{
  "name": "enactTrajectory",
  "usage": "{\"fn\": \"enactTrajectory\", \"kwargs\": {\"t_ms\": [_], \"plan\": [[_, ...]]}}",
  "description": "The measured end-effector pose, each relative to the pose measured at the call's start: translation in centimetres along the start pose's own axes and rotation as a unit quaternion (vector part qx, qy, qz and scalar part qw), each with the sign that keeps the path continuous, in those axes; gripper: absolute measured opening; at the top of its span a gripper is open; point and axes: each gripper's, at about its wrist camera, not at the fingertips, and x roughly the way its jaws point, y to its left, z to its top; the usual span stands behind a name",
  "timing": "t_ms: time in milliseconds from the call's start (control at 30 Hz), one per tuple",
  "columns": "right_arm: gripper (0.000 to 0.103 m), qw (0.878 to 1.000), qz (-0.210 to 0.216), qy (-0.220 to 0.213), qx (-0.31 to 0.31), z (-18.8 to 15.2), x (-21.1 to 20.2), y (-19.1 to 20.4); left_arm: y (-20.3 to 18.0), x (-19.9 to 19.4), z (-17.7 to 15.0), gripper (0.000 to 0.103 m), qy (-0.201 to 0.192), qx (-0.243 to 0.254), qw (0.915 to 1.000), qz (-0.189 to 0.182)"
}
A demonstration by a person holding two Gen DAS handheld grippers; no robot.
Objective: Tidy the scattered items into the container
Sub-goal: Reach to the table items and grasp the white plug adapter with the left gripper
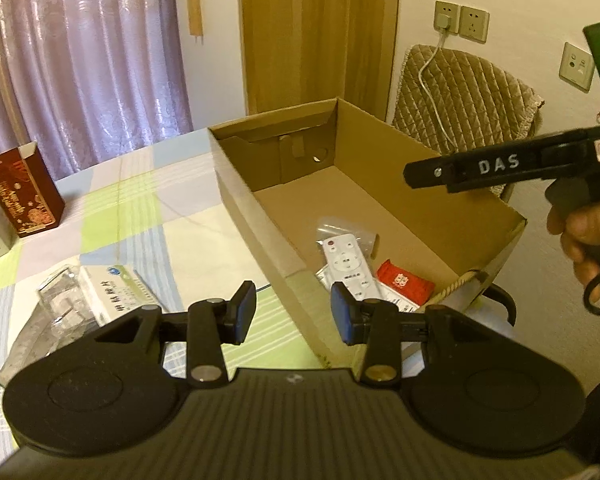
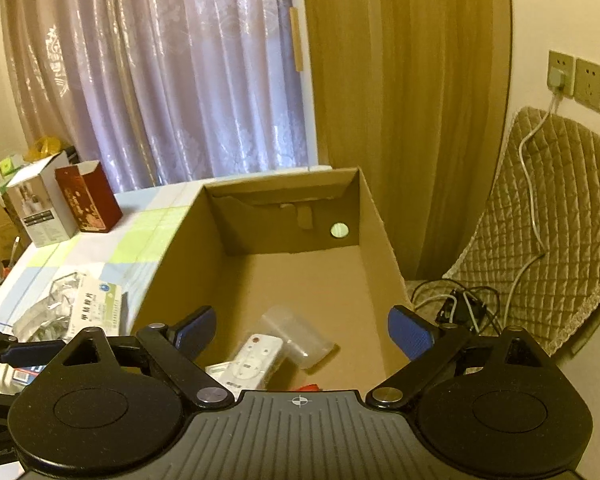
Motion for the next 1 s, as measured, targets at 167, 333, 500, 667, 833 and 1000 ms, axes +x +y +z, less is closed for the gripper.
{"fn": "enactTrajectory", "kwargs": {"t_ms": [167,333,500,667,833,1000], "plan": [[0.098,1.000,0.020,-0.021,-0.011,0.8,-2.1,2.5,1.9,-2.4,-1.8,0.036,0.001,-0.012,0.9997,0.021],[0.098,0.997,0.056,-0.039,-0.026,0.9,-4.0,6.4,5.0,-5.1,-5.3,0.042,0.013,-0.037,0.9977,0.056],[0.098,0.992,0.101,-0.033,-0.061,0.2,-4.5,11.8,8.7,-7.3,-8.8,0.051,0.033,-0.053,0.9936,0.095],[0.098,0.986,0.134,-0.015,-0.100,-1.1,-3.7,16.9,12.7,-9.2,-11.4,0.066,0.042,-0.073,0.9883,0.127],[0.098,0.979,0.159,0.005,-0.129,-2.6,-2.1,20.5,15.6,-9.6,-12.9,0.073,0.048,-0.079,0.9847,0.148],[0.098,0.972,0.167,0.030,-0.164,-4.1,0.6,22.7,18.0,-7.9,-13.9,0.073,0.071,-0.084,0.9841,0.140]]}}
